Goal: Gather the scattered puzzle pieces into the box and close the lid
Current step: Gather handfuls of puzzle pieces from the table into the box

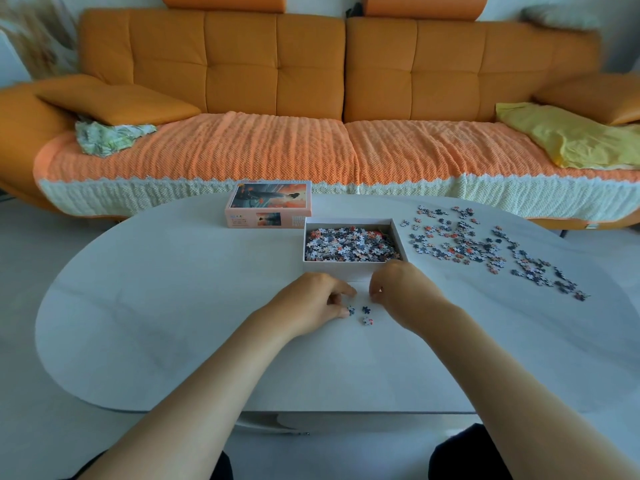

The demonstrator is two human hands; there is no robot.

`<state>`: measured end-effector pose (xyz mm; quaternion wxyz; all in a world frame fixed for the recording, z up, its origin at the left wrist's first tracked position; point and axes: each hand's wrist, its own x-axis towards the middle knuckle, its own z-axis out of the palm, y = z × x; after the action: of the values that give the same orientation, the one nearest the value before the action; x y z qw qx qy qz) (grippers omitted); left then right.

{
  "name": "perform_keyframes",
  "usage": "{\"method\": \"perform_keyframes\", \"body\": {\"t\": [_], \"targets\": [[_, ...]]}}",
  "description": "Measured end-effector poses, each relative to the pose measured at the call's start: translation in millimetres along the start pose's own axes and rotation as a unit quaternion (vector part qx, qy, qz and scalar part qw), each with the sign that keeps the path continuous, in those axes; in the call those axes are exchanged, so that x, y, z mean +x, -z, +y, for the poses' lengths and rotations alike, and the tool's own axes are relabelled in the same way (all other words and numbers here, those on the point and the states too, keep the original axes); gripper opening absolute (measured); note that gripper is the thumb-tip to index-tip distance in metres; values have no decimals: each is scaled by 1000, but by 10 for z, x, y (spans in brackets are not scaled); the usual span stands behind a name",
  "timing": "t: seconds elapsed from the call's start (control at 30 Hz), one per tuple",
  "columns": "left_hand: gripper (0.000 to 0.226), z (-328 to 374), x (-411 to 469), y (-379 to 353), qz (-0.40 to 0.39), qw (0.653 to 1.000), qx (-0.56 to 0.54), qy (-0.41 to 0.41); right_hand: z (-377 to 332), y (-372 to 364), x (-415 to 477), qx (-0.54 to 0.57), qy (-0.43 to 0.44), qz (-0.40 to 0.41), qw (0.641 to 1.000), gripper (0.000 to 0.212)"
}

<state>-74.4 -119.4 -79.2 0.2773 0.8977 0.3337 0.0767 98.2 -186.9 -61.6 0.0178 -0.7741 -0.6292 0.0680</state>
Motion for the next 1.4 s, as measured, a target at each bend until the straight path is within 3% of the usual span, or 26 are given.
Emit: {"method": "perform_keyframes", "body": {"t": [0.1, 0.3, 0.47, 0.6, 0.7, 0.8, 0.87, 0.97, 1.03, 1.1, 1.3, 1.4], "targets": [[26, 36, 24, 1, -3, 1000, 3, 2, 9, 43, -14, 22, -18, -8, 1000, 21], [14, 58, 47, 16, -9, 1000, -16, 23, -16, 98, -58, 62, -55, -20, 996, 12], [12, 92, 49, 53, -17, 1000, -8, 17, 56, 117, -138, 183, 3, -28, 983, 7], [11, 103, 45, 94, -13, 1000, 1, 9, 44, 126, -156, 151, 44, -62, 986, 17], [9, 101, 51, 168, 13, 999, -37, 5, 43, 118, -134, 144, 50, -60, 987, 14], [11, 82, 71, 251, 90, 993, -82, 4, 59, 102, -118, 156, 48, -71, 984, 13], [11, 52, 109, 291, 157, 984, -88, -3, 65, 97, -92, 174, 49, -32, 983, 14], [8, 10, 213, 327, 234, 970, -71, -3, 67, 133, 18, 235, 41, 137, 961, 13], [7, -26, 291, 310, 259, 965, -50, 5, 86, 181, 99, 248, 30, 224, 942, 10], [2, -64, 363, 264, 265, 964, -13, 15, 118, 186, 167, 220, 22, 253, 942, 9], [22, -119, 470, 207, 249, 956, 148, -38, 141, 153, 218, 213, 70, 233, 946, 11], [22, -161, 412, 223, 242, 958, 140, -66, 161, 223, 130, 228, 115, 123, 959, 8]]}}
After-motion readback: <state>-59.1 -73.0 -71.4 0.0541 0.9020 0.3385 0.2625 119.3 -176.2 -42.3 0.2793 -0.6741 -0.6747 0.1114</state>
